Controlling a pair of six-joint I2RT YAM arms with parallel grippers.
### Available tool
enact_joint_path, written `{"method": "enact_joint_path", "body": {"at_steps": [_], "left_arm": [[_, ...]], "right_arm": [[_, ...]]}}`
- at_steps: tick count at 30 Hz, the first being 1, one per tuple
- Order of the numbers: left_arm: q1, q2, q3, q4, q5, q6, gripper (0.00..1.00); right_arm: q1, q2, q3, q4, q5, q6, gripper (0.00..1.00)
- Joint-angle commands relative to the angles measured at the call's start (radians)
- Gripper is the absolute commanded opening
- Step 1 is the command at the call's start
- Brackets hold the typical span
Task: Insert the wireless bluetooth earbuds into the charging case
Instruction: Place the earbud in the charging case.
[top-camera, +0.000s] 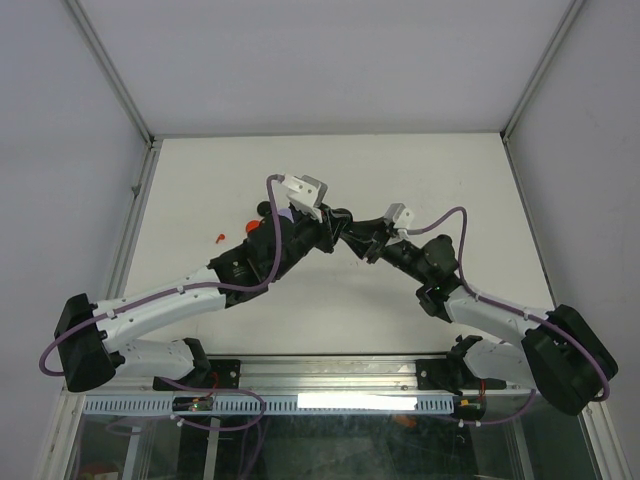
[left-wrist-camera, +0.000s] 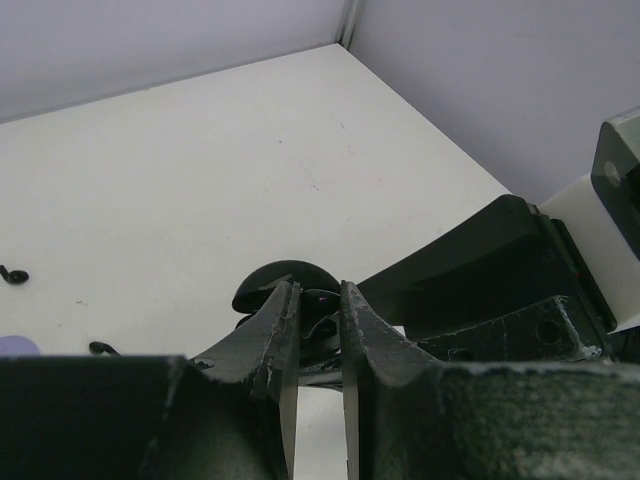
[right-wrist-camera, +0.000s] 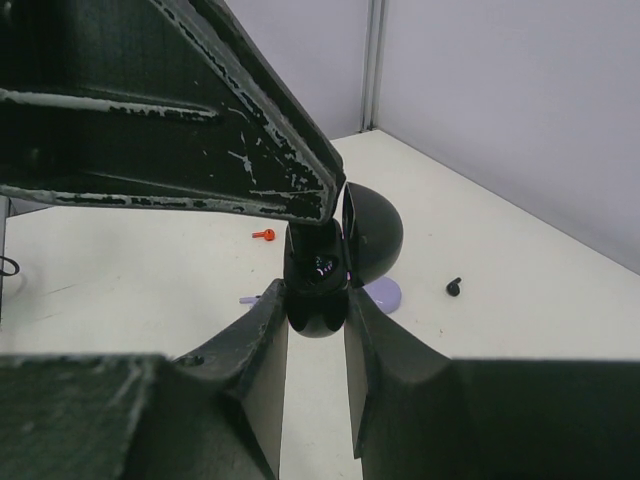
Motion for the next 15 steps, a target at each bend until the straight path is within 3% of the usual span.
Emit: {"method": "enact_joint_path", "body": {"at_steps": [1,10,15], "left_arm": [[-0.015,0.004,0.031,0.061,-0.030,0.040,0.19],[-0.032,0.014,0.023,0.050,-0.044,0.049,0.19],[-0.043,0.020,0.018,0.051,-0.056,0.054,0.25]], "right_arm": [[0.000,-0.031,0.028,0.068,-0.001,0.011,0.00],[0.000,-0.036,0.026,0.070,0.001,0.009,0.00],[0.000,-0.039,0.028,0.068,-0.003,0.013,0.00]]}}
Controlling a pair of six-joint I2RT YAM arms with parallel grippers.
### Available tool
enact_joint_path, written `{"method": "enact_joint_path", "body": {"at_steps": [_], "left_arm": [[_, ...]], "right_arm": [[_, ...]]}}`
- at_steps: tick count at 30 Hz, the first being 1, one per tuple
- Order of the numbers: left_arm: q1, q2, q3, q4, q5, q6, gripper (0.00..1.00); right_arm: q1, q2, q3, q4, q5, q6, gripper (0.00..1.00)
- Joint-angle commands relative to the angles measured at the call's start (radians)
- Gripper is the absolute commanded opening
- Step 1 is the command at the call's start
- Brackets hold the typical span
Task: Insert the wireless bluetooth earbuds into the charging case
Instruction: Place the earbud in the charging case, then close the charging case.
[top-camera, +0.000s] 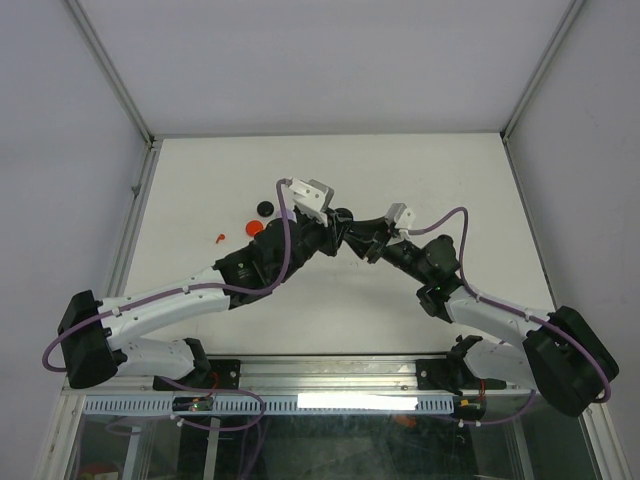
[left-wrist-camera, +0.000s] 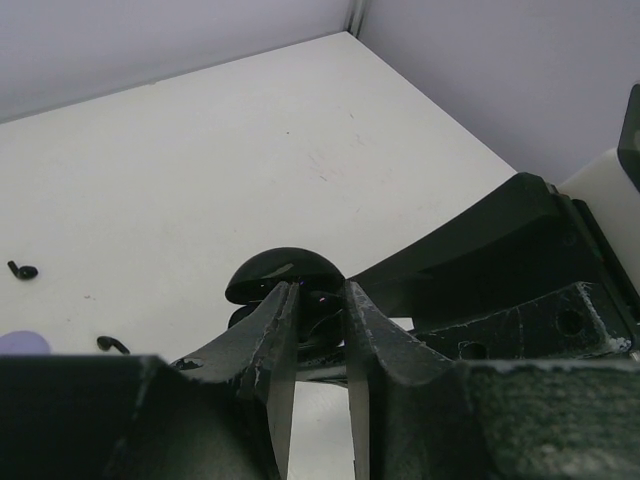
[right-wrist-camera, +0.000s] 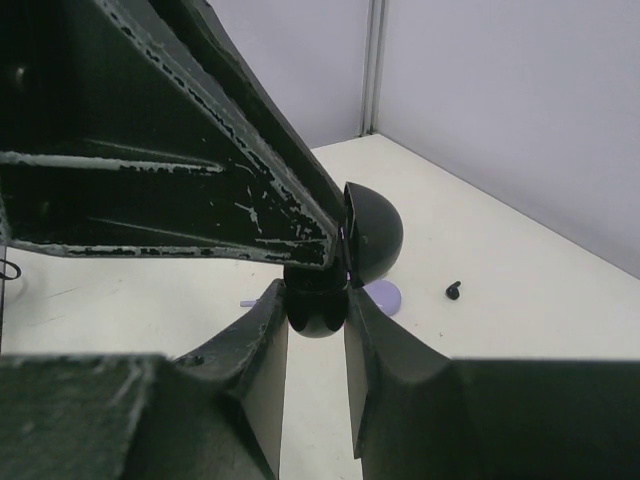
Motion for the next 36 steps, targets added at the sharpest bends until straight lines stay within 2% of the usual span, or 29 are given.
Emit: {"method": "enact_joint_path", "body": {"at_steps": [1,5,17,19,22,29,36], "left_arm": [[-0.018,-0.002,0.019,0.049,-0.021,0.024,0.27],[-0.018,-0.020,0.022,0.049,-0.028,0.018,0.38],[-0.014,-0.118,0.074,-0.053,-0.104,0.010,0.56],[0.004,-0.132,0.085,-0.088,-0.081,0.008,0.61],[0.075,-0.154,0.095,-0.147,0.051,-0.018,0.65],[0.325,-0.205,0.075,-0.197,0.491,-0.132,0.72],[0.441,-0.174,0.052,-0.150,0.782,-0.213,0.76]], "right_arm": [[0.000,-0.029,0.028,0.067,-0.005,0.010,0.00],[0.000,-0.032,0.027,0.063,-0.008,0.011,0.00],[-0.001,-0.043,0.030,0.020,-0.016,0.013,0.00],[-0.004,-0.046,0.039,-0.015,-0.043,0.009,0.00],[-0.007,-0.055,0.047,-0.035,-0.071,0.012,0.00],[-0.013,-0.065,0.093,-0.105,-0.171,0.021,0.00],[-0.013,-0.041,0.143,-0.100,-0.258,0.075,0.00]]}}
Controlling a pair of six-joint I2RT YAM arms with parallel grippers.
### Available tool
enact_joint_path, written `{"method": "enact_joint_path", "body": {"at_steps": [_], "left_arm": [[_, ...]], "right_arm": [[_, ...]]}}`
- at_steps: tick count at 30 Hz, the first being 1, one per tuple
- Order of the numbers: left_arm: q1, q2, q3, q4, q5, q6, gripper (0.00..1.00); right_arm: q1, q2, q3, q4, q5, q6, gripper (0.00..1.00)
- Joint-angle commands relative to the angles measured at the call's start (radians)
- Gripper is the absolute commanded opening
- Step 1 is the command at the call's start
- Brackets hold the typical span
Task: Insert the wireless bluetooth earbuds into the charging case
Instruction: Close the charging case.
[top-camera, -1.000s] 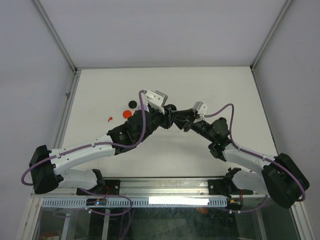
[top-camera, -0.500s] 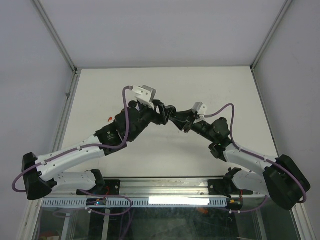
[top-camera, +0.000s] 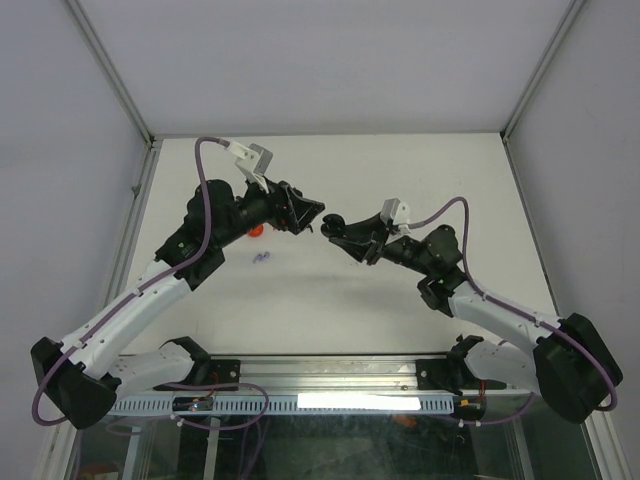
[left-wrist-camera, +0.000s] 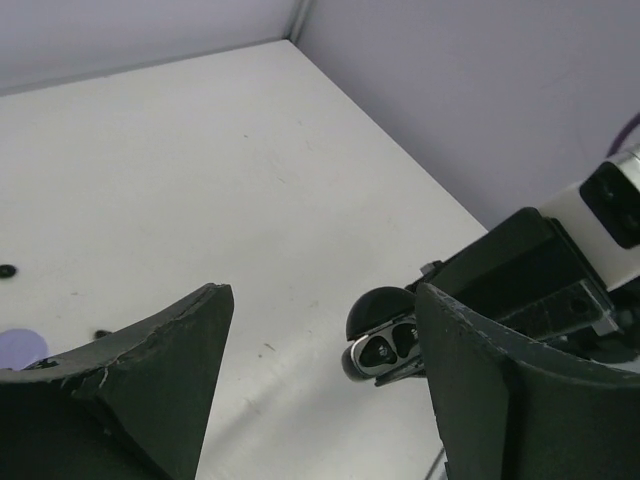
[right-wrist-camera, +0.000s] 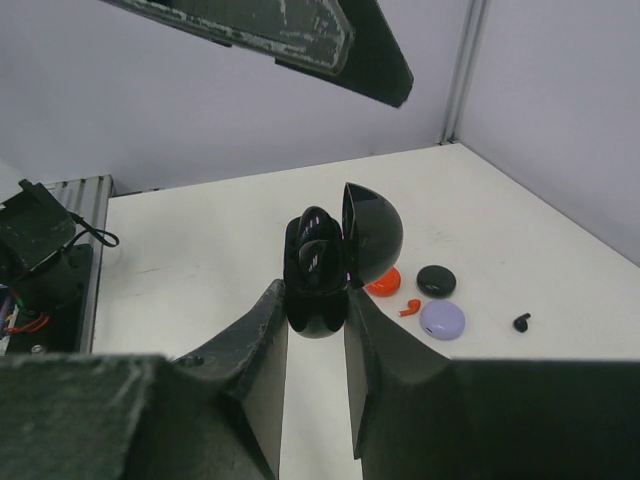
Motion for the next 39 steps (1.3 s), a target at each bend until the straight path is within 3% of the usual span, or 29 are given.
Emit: {"method": "enact_joint_path", "body": {"at_steps": [1,11,24,34,37,39], "left_arm": [[0.059,0.009,-0.011,0.081,0.294,-0.092,0.76],[0.111,0.114,-0.035,0.209,0.554,-0.221,0.74],[0.112,0.179,-0.028,0.318,0.761,-0.295,0.68],[0.113,0.162,-0.033,0.354,0.767,-0.287,0.66],[0.116,0.150,-0.021,0.264,0.694,-0.228,0.65],[0.117,0.134,-0.007,0.159,0.563,-0.169,0.67]], "right_arm": [[-0.005,0.004,0.067,0.036,-0.082,0.046,0.00],[-0.006,0.047,0.077,0.119,-0.129,0.128,0.00],[-0.040,0.080,0.066,0.156,-0.143,0.190,0.00],[-0.057,0.101,0.055,0.120,-0.181,0.221,0.00],[-0.074,0.106,0.064,0.059,-0.185,0.238,0.00],[-0.095,0.114,0.089,-0.030,-0.185,0.245,0.00]]}}
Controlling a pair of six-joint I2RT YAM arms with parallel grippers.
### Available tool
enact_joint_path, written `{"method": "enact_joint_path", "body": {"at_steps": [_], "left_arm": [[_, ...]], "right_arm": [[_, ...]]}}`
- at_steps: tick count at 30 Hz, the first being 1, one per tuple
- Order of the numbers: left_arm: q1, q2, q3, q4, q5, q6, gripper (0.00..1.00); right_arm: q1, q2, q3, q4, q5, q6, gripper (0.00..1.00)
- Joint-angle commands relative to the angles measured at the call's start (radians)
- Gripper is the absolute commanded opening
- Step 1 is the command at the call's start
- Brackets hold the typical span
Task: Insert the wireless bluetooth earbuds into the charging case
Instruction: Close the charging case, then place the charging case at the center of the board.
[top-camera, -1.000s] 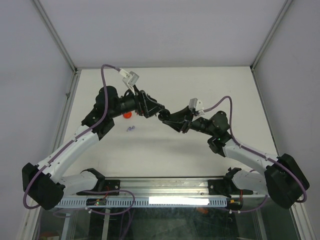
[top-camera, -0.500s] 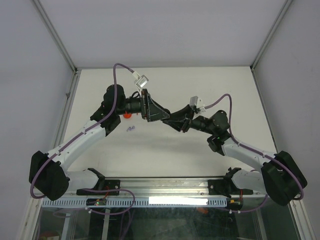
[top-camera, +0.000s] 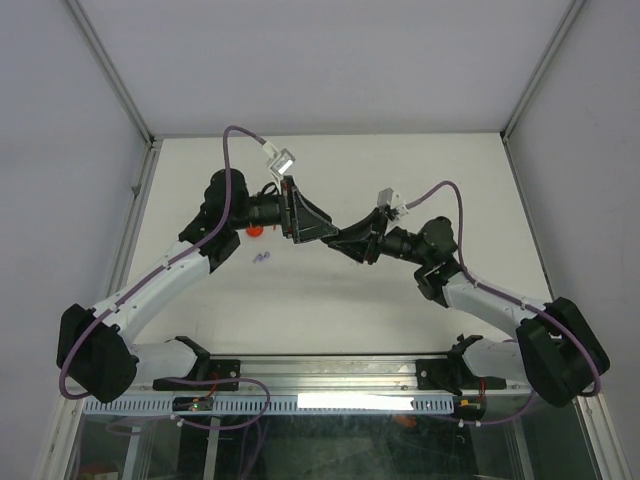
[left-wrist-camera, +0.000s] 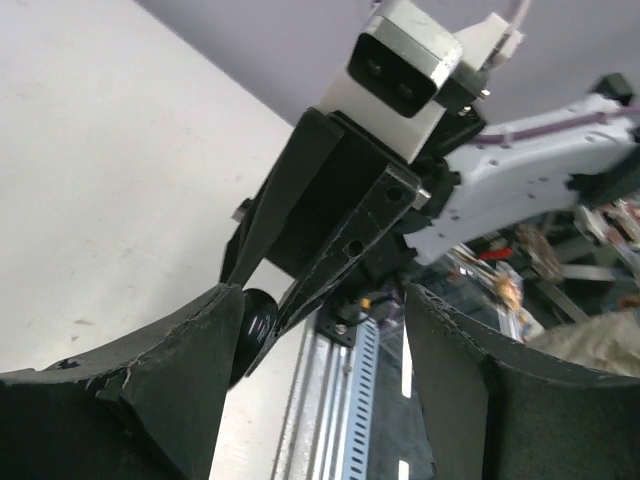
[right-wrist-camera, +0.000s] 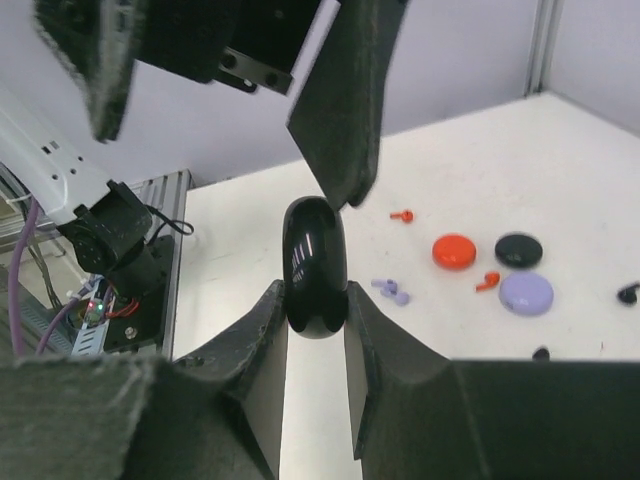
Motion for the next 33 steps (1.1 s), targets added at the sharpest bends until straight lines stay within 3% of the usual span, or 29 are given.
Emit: {"method": "enact_joint_path", "body": {"at_steps": [1,5,8,11,14,23,28,33], "left_arm": [[0.007,-0.062,0.040,-0.191,-0.237,0.128,0.68],[0.011,-0.097,0.062,-0.388,-0.562,0.200,0.74],[0.012,-0.109,0.076,-0.497,-0.765,0.235,0.82],[0.015,-0.129,0.069,-0.551,-0.892,0.267,0.89],[0.025,-0.154,0.054,-0.580,-0.987,0.299,0.96],[0.118,-0.174,0.036,-0.638,-1.150,0.370,0.99],[0.191,-0.180,-0.022,-0.599,-1.180,0.371,0.99],[0.233,-0.216,-0.051,-0.566,-1.079,0.419,0.99]], "right_arm": [[-0.047,0.016,0.068,-0.134,-0.008,0.031,0.00],[-0.122,0.027,0.079,-0.278,-0.008,0.031,0.00],[-0.206,0.044,0.067,-0.372,0.045,0.171,0.00],[-0.308,0.081,0.064,-0.502,0.044,0.214,0.00],[-0.422,0.137,0.028,-0.509,-0.001,0.260,0.00],[-0.666,0.304,-0.009,-0.560,0.032,0.295,0.00],[-0.744,0.349,0.005,-0.610,0.093,0.258,0.10],[-0.774,0.361,0.022,-0.661,0.123,0.224,0.24]]}}
